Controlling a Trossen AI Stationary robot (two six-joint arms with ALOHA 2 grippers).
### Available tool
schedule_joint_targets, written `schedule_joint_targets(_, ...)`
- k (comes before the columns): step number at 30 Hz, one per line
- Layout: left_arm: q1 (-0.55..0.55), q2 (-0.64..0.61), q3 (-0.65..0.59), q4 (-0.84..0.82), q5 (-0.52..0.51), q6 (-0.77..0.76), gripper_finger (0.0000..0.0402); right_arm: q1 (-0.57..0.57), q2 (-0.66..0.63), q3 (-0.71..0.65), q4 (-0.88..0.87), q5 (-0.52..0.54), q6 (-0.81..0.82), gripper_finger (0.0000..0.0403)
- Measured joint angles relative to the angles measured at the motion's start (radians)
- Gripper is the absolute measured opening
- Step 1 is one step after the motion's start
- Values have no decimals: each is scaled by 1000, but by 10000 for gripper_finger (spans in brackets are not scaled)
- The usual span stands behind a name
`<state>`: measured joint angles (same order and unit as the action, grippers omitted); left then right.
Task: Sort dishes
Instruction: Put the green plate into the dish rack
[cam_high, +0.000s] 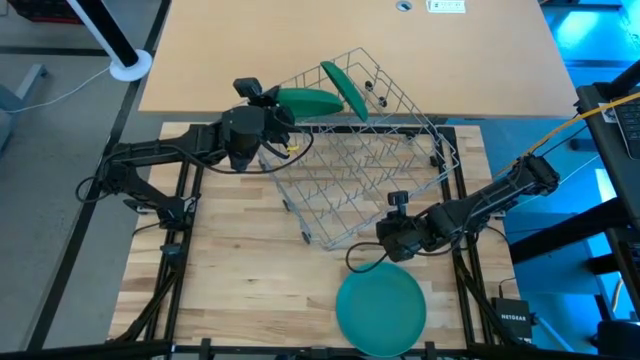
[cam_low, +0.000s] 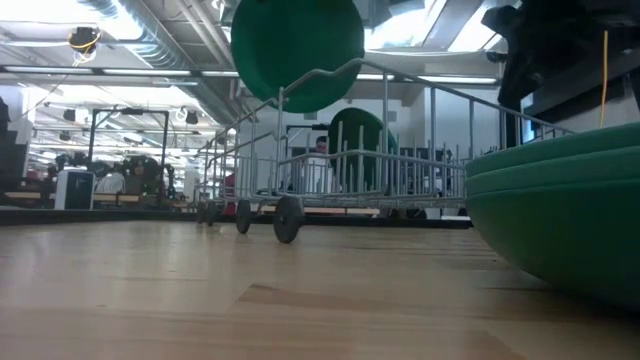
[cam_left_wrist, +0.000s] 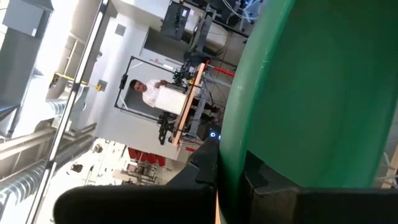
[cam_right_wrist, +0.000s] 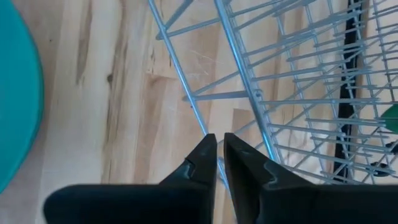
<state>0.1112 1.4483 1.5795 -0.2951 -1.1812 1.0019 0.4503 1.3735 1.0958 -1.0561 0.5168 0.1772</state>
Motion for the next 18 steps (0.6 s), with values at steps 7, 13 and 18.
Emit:
schedule_joint_targets(7, 0, 0, 0, 0, 0, 4, 2, 0, 0, 0, 1, 72, 1, 116)
schedule_joint_targets(13, 1, 0, 0, 0, 0, 4, 2, -38, 0, -10, 12, 74, -4, 167)
schedule_joint_targets(18, 1, 0, 0, -1, 0, 5, 2, -92, 0, -43, 9, 24, -52, 161)
